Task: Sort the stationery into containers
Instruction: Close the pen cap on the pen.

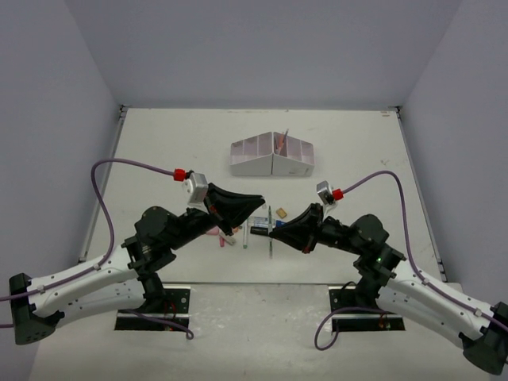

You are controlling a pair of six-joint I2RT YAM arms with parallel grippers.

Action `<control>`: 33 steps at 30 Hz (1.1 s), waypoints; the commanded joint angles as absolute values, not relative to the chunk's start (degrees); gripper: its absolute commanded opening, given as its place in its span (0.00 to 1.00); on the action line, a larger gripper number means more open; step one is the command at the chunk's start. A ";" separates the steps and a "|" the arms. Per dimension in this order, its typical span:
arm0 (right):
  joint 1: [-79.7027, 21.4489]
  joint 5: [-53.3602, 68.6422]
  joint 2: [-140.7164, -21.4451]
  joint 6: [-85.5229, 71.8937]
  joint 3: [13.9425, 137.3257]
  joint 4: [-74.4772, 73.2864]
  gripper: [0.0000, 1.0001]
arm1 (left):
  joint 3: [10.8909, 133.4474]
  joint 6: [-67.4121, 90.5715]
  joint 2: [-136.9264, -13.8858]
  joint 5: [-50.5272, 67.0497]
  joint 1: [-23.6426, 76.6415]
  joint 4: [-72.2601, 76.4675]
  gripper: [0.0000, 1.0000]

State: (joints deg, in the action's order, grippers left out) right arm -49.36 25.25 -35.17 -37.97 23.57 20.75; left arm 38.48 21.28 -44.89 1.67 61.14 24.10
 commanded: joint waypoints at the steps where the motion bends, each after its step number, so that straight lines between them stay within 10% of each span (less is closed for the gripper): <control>1: -52.39 25.45 -35.57 -37.12 28.07 22.30 0.00 | 38.83 19.50 -44.63 3.08 61.08 28.46 0.00; 33: -54.93 19.30 -34.95 -32.94 32.11 14.07 0.00 | 39.58 21.78 -45.90 4.29 61.08 29.17 0.00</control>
State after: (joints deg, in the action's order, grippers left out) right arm -54.70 21.42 -36.02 -34.38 29.61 14.21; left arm 38.50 21.89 -45.95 3.35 61.14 26.51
